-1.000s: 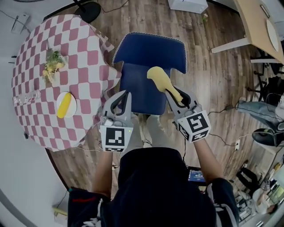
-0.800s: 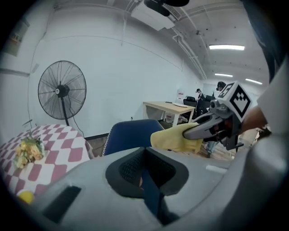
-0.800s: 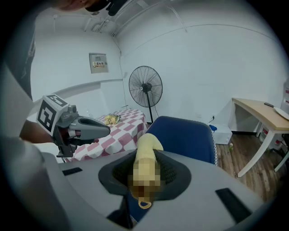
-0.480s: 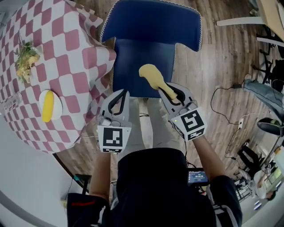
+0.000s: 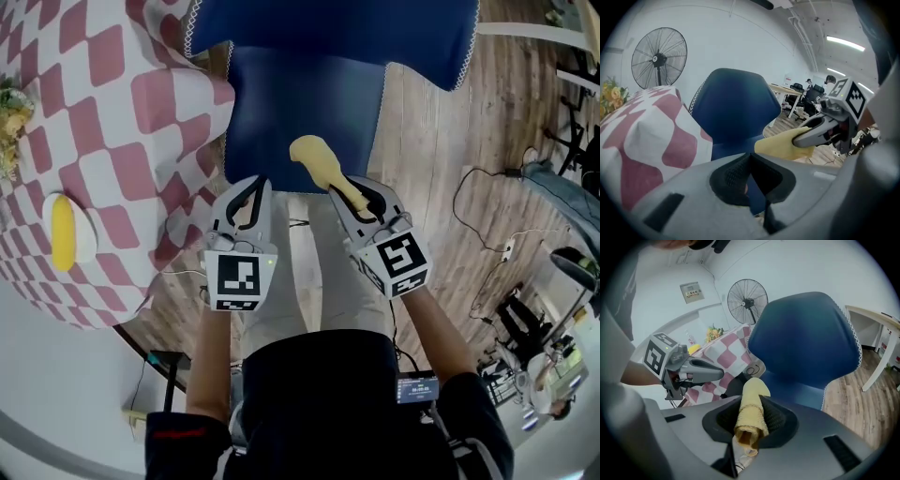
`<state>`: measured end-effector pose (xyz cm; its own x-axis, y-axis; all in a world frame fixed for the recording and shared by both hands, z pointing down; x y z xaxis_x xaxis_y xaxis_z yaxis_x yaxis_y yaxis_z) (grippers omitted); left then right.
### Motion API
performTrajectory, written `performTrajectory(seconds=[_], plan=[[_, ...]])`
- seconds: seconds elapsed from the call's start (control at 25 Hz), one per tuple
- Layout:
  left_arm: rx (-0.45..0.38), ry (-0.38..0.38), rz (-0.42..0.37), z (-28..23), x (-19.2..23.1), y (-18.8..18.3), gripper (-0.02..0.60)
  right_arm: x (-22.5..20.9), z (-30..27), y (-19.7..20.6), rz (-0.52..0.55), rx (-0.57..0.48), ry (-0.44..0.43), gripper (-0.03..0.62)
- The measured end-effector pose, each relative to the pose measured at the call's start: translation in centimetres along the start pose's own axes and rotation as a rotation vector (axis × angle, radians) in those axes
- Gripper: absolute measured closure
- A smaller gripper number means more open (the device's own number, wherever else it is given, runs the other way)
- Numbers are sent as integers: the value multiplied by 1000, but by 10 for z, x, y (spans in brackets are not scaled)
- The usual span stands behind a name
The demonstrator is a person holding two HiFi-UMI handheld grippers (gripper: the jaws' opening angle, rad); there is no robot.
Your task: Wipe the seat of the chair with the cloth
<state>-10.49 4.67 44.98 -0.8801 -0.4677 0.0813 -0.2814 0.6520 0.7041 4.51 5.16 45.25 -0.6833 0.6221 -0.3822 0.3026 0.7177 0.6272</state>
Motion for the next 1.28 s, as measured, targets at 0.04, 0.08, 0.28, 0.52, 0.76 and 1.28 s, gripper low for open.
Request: performTrajectory(seconds=[0.04, 0.08, 0.28, 0.52, 0.76, 1.28], plan=[[9, 4, 4, -6, -1, 7, 566, -3, -4, 7, -5, 9, 4, 520], [18, 9, 7, -12, -3, 14, 566, -6, -9, 14, -11, 17, 9, 520], [60, 46, 6, -43, -10, 48, 566, -22, -31, 39, -36, 47, 22, 520], [130, 81, 0, -85, -9, 94, 566, -44, -54, 71, -55, 113, 52, 520], [205, 126, -34, -123, -8, 119, 566, -71, -71, 94, -54, 171, 95, 520], [262, 149, -93, -170, -8, 124, 563, -98, -80, 101, -112, 152, 169, 519]])
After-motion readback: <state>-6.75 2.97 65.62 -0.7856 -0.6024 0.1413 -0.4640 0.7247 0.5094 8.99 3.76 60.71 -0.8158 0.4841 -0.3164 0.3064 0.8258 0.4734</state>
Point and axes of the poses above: the fingertips, and each gripper's own axes: z backward along the fingers, x to its left, y out of its underside, the point moved 4 cm from there along z, backward along the fingers, and after that the axes turned 5 degrees about -y, right-handed, at the moved point
